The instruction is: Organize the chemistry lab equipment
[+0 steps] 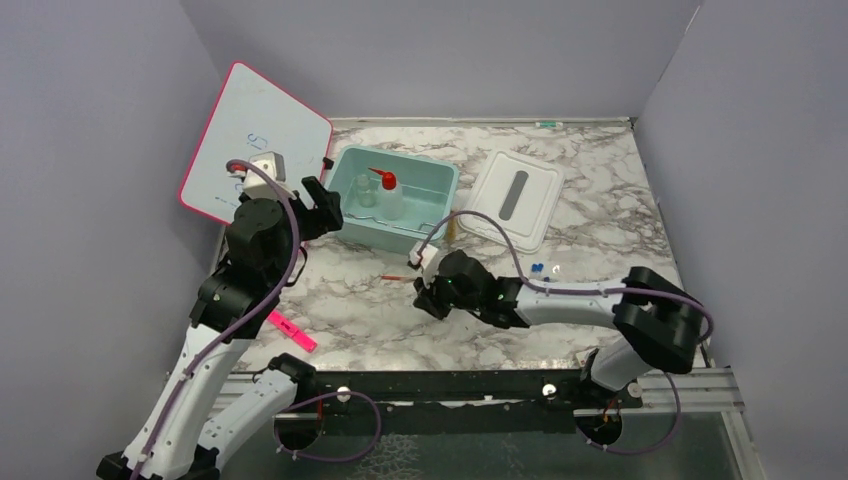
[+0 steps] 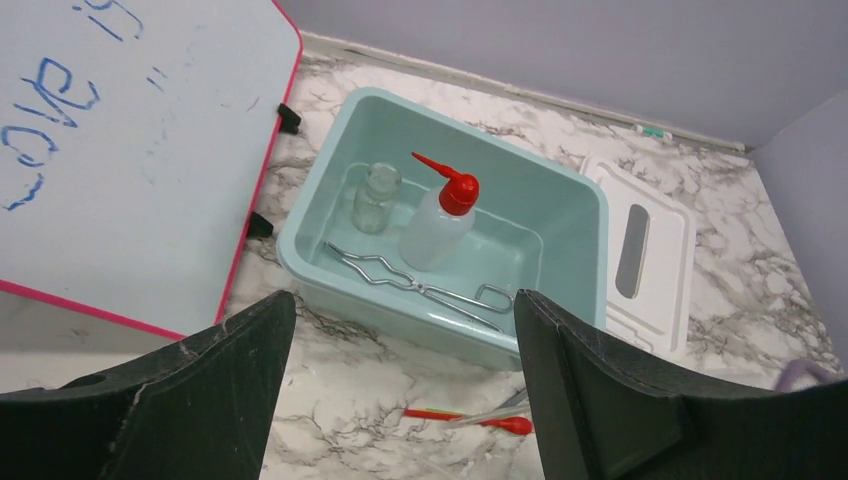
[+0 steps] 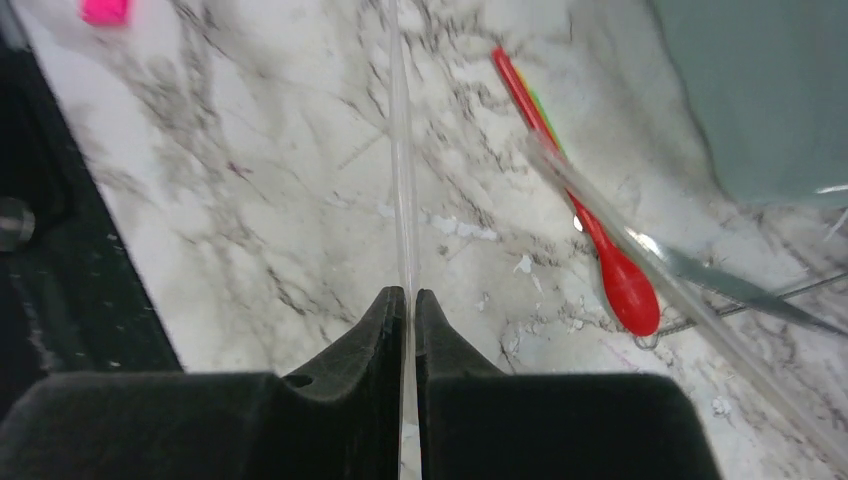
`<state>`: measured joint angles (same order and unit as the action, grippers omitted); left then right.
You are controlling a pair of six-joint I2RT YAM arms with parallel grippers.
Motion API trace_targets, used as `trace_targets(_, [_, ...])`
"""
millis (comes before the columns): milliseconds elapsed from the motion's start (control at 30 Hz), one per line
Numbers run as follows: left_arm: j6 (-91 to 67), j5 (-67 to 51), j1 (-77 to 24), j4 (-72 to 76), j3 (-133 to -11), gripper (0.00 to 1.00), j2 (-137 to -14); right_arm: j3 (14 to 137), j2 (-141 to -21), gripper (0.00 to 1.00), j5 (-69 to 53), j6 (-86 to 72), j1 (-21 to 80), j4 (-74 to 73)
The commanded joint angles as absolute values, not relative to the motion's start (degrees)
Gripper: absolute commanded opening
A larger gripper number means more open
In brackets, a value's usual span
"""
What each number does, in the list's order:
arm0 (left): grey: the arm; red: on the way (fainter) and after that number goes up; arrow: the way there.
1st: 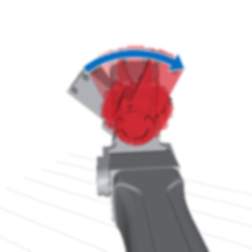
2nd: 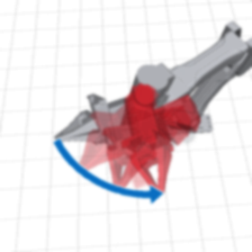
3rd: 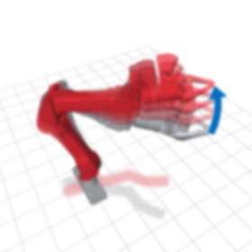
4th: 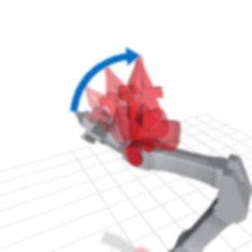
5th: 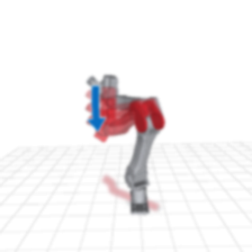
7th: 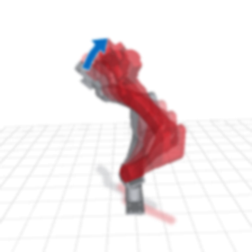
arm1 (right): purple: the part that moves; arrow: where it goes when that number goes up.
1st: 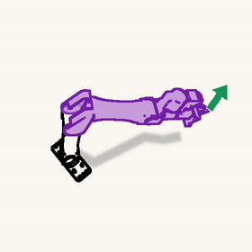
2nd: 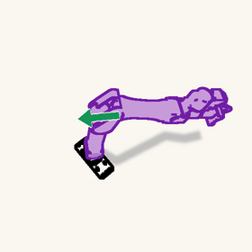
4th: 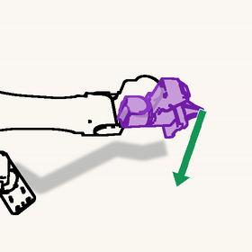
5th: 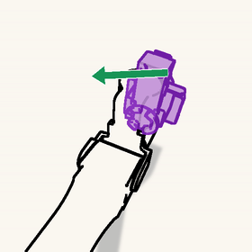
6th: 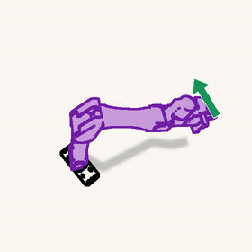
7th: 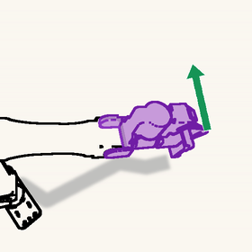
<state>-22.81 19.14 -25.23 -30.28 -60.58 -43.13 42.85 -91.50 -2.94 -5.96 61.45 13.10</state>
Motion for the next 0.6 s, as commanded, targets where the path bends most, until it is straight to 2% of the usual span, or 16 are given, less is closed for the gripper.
trace_targets(0, [-20.80, 23.48, -25.18, -31.59, -63.92, 0.83, -40.49, 43.99, -82.06, 0.10, -5.55, -7.38, 61.89, 9.29])
trace_targets(233, [-23.03, 24.62, -25.14, -32.86, -62.40, 0.82, -37.50, 55.44, -78.33, 0.11, -3.06, -0.77, 60.35, 2.62])
trace_targets(567, [-27.28, 20.62, -25.14, -35.46, -57.43, 0.82, -36.22, 76.64, -94.21, 0.11, -17.71, 7.82, 46.56, -6.04])
